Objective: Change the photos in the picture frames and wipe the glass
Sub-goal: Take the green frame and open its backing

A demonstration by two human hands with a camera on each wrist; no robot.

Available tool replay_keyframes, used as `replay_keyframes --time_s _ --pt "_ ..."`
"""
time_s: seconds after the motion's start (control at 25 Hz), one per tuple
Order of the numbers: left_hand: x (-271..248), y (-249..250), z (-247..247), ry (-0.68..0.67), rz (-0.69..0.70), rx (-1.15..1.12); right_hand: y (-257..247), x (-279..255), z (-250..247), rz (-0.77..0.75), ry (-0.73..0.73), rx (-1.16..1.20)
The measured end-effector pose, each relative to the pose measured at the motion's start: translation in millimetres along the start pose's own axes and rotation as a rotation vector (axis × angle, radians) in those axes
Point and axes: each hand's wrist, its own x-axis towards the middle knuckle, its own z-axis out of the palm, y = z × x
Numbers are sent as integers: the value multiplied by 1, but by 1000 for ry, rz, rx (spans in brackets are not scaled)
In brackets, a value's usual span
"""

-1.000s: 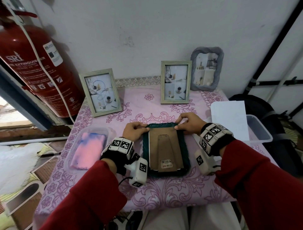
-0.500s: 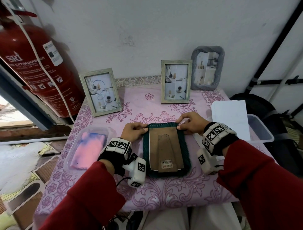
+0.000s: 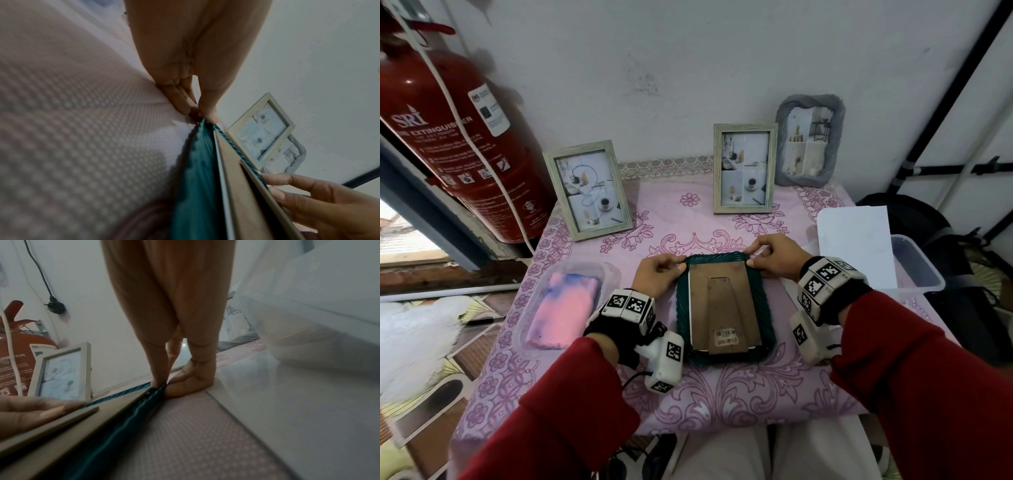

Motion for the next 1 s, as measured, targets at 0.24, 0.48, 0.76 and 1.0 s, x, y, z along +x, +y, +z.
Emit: replay_keyframes --time_s 0.24,0.48,0.76,1.0 --pt "-22 10 -9 -128 -71 -65 -2 -16 3 38 1 -15" --pt "-73 10 1 -54 66 361 5 -61 5 -94 -63 -26" --pt "-99 24 20 -60 -34 471 12 -80 5 -99 -142 181" --pt "-92 22 23 -36 -97 493 19 -73 7 -127 -157 140"
